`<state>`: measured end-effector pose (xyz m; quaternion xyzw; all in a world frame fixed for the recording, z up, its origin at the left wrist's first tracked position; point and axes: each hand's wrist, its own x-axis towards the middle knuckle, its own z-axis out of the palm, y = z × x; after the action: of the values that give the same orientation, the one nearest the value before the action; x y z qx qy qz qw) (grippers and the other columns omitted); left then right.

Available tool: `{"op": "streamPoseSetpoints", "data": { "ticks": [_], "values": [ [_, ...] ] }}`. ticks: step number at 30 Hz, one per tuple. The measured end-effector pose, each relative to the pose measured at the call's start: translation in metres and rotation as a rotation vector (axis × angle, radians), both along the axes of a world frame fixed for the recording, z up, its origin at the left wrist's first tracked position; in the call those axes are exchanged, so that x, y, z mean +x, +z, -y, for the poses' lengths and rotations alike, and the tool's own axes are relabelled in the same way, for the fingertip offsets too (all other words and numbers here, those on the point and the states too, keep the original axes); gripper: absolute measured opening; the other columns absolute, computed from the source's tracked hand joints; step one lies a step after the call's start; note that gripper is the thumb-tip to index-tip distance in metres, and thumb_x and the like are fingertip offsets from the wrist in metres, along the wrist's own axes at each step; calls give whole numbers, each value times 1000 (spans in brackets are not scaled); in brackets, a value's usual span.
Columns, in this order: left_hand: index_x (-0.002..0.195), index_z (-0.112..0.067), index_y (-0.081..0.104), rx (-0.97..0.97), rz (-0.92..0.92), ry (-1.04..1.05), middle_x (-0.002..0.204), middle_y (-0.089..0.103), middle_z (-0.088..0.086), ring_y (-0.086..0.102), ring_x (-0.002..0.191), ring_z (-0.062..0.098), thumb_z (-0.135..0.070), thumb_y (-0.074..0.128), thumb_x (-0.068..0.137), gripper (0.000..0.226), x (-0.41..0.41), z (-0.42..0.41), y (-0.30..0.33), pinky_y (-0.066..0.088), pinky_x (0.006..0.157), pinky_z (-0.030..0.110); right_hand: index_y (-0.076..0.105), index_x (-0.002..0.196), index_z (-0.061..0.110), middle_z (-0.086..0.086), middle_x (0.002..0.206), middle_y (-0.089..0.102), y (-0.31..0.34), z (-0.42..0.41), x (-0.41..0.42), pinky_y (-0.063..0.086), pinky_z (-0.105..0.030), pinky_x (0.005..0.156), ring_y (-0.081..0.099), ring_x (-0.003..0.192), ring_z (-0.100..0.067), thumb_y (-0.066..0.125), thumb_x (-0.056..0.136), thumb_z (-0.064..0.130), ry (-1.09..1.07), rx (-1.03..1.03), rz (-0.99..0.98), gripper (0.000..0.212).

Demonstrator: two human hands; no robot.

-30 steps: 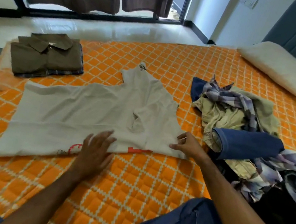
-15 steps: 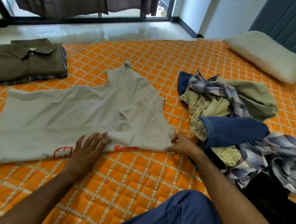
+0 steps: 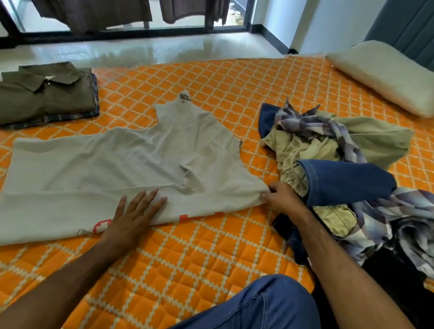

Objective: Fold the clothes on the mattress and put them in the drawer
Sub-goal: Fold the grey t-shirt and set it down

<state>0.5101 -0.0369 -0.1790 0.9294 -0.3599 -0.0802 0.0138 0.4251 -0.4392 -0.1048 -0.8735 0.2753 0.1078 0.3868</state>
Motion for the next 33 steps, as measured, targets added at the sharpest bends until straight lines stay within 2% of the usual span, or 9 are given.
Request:
{"op": "streamPoseSetpoints", "data": {
  "ticks": [4, 7, 11, 14, 16, 19, 24, 29, 33],
  "values": [
    [155, -42, -18, 1, -26, 59, 167, -17, -6, -10, 155, 24, -31, 47, 100, 86, 4, -14, -1, -3, 121, 56, 68, 97, 15, -2, 94, 67, -16, 4, -6, 47, -30, 72, 61, 85, -18, 62, 101, 29, -89, 259, 42, 16],
    [155, -42, -17, 56, -22, 114, 166, -20, -5, -10, 155, 29, -10, 51, 94, 96, 5, -35, 0, 2, 118, 65, 60, 95, 15, -1, 87, 57, -22, 2, -8, 41, -30, 63, 56, 79, -18, 58, 103, 25, -44, 42, 20, 13],
    [150, -48, -26, 121, -56, 77, 168, -13, -3, -1, 154, 36, -8, 54, 90, 109, 2, -53, 7, 12, 109, 75, 65, 123, 10, -10, 112, 64, -27, -10, -4, 47, -38, 85, 61, 112, -34, 59, 99, 22, 10, -130, -44, 27],
    [128, -55, -50, 184, -88, 74, 160, -32, -4, -18, 152, 32, -23, 41, 103, 99, -10, -58, 13, 6, 112, 74, 52, 76, 17, -4, 76, 51, -18, -20, -3, 36, -31, 61, 57, 75, -30, 55, 93, 13, 132, -237, -182, 18],
    [119, -56, -56, 253, -131, 88, 154, -42, -4, -25, 150, 29, -30, 36, 106, 97, -19, -61, 19, 5, 112, 73, 44, 69, 23, 2, 72, 45, -9, -24, -3, 40, -31, 69, 42, 62, -15, 55, 93, 17, 162, -258, -284, 28],
    [137, -47, -43, 316, -213, 106, 155, -42, -4, -24, 151, 30, -28, 42, 105, 93, -34, -63, 32, 8, 112, 73, 47, 70, 26, 4, 75, 49, -2, -20, -7, 45, -35, 81, 43, 63, -10, 60, 90, 22, 220, -278, -381, 24],
    [155, -38, -20, 359, -360, 135, 160, -34, -9, -19, 153, 28, -31, 49, 101, 88, -36, -64, 44, 15, 113, 71, 42, 69, 15, -4, 70, 41, 9, -19, -7, 30, -32, 51, 36, 58, -17, 52, 92, 11, 232, -203, -352, 25],
    [152, -34, 29, 217, -138, 124, 158, 28, -6, 35, 140, 21, -37, 46, 100, 56, -4, -47, 63, 40, 105, 45, 63, 89, 2, -9, 83, 55, -3, -19, -5, 36, -31, 57, 53, 71, -21, 69, 93, 46, 129, 7, -162, 45],
    [144, -29, 44, 31, -133, 167, 141, 46, -1, 48, 124, 23, -45, 48, 101, 46, 12, -17, 57, 44, 94, 42, 71, 102, 5, -9, 99, 70, -12, -26, 2, 45, -32, 67, 66, 93, -24, 73, 91, 29, 196, -54, -111, 27]
  ]
}}
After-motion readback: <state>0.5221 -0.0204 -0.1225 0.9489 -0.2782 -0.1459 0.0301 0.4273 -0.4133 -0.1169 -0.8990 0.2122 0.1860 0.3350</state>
